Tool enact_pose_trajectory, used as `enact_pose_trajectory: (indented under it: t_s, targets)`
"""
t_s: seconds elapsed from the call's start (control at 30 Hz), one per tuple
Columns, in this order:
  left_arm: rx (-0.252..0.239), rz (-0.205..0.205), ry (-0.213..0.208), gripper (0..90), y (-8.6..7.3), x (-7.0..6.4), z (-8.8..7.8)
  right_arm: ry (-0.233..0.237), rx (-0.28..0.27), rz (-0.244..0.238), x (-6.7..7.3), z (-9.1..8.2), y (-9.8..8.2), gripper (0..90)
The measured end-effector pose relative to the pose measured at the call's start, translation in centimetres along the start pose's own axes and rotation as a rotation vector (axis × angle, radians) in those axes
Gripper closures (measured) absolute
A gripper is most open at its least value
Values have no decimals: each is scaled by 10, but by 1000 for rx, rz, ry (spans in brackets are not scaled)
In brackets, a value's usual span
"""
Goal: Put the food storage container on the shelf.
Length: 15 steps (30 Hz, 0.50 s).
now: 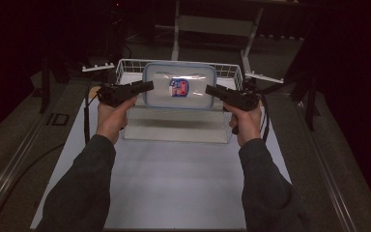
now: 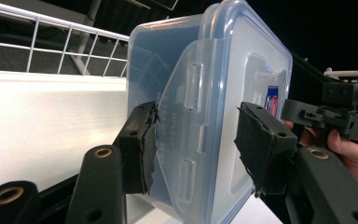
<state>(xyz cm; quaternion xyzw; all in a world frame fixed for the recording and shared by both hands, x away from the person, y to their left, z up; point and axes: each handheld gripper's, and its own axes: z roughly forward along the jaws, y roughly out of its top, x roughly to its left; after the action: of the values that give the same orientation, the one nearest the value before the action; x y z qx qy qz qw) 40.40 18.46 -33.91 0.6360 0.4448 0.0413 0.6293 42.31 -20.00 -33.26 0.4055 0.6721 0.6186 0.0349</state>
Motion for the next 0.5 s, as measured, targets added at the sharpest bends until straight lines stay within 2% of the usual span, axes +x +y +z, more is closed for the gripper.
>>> enact_pose_trajectory:
  t_s: [0.13, 0.17, 0.2, 0.23, 0.27, 0.3, 0.33, 0.37, 0.43, 0.5]
  targets:
    - [2, 8, 12, 487, 0, -1, 1, -20, -13, 3, -1, 1, 1, 502]
    - [4, 11, 28, 485, 1, -2, 3, -39, -6, -10, -1, 2, 2, 516]
    - [4, 11, 28, 482, 1, -2, 3, -39, -6, -10, -1, 2, 2, 516]
    - [9, 8, 52, 472, 1, -2, 6, -87, 31, -47, 2, 4, 1, 560]
    - [10, -6, 53, 462, 1, 0, 7, -111, 56, -68, 2, 7, 0, 517]
    - [-3, -41, 43, 450, 1, 5, 9, -120, 79, -77, 2, 10, -2, 475]
    - [-3, -41, 43, 447, 1, 5, 9, -120, 79, -77, 2, 10, -2, 475]
    - [-8, -51, 38, 447, 1, 8, 10, -112, 62, -51, 1, 13, -3, 471]
    - [-13, -77, 31, 445, 3, 12, 13, -105, 50, -32, -1, 14, -4, 469]
    - [-11, -82, 38, 439, 5, 13, 15, -99, 45, -19, -2, 14, -3, 469]
